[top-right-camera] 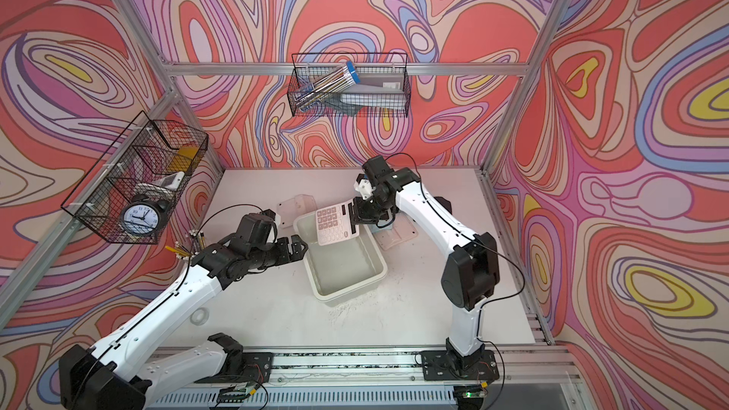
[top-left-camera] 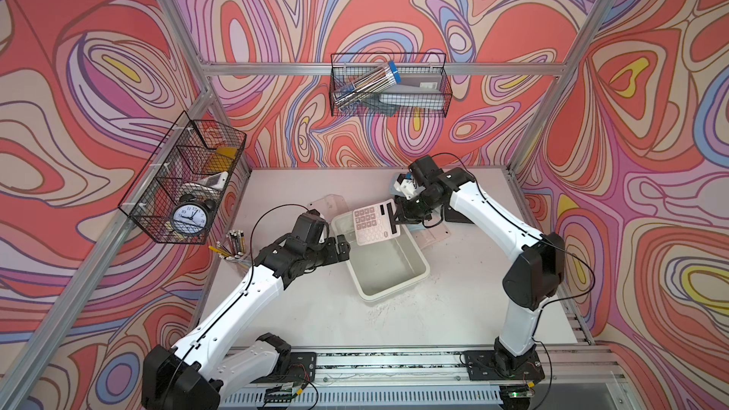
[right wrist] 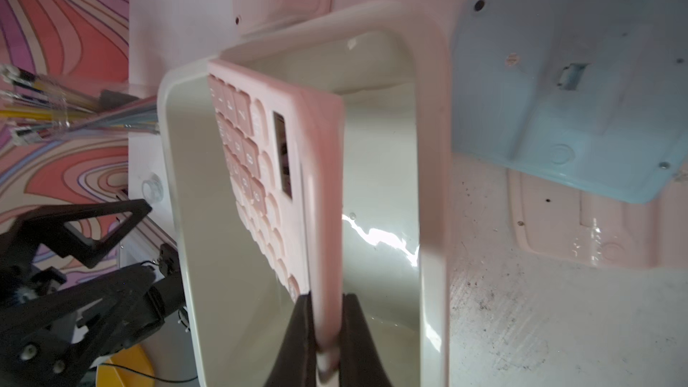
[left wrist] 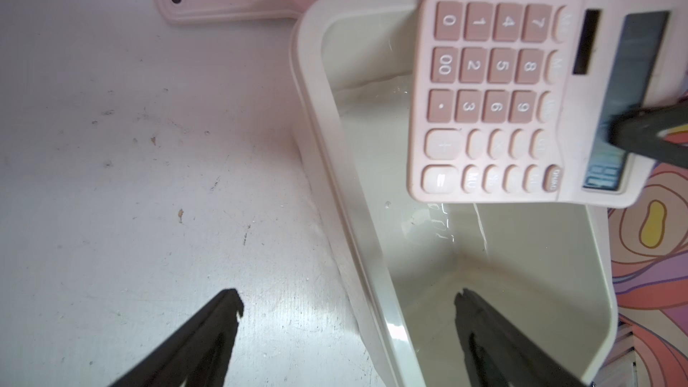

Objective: Put the calculator in the storage box
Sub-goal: Place the calculator in the storage box.

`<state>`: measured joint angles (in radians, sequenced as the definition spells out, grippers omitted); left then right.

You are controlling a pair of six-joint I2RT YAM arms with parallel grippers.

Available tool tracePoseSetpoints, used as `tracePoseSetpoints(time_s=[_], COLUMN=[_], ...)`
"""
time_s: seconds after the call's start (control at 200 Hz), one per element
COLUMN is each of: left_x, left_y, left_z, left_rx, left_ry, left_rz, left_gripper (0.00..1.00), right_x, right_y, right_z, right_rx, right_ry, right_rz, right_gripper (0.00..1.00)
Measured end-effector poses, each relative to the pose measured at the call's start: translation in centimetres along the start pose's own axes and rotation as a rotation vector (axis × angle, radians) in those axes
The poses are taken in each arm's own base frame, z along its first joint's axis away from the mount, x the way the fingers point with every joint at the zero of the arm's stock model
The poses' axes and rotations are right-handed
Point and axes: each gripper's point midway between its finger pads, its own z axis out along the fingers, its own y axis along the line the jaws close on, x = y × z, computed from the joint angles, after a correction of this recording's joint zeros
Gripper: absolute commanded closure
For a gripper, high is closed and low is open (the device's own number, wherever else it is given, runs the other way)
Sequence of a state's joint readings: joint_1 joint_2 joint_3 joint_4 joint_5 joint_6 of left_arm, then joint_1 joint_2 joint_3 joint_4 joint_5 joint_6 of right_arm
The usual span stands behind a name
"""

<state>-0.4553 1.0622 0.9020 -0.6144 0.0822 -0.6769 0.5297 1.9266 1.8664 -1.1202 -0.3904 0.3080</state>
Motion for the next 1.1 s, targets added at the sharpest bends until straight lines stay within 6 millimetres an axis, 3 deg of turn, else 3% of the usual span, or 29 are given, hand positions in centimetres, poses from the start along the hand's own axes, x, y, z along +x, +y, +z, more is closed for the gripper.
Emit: tracePoseSetpoints(time_s=[0.3,0.721,0.931,1.102], left_x=[-1.0,-0.7,-0.1,-0.1], left_y=[1.1,1.7,2.0,2.0], left_z=[-1.6,-1.4,-1.0,-1.0], left_rx=[-0.033,-0.051,-0.054,-0.049], left_ry=[-0.07,-0.062,-0.043,-0.04], left_rz=[-0.015,-0.027,-0.029,-0.035], left_gripper=[0.01,0.01,0.01,0.01], right_x=[0.3,1.0,0.3,-0.6], right_y=[-0.1,-0.3,-0.6,-0.7], right_z=[5.6,8.5,8.7,8.8], right_rx=[0.089,0.114,0.136,0.15], right_ry=[0.133,0.191,0.16,0.122], right_rz=[-0.051,-0.083,-0.095,-0.1], right_gripper=[1.0,1.0,0.75,0.67])
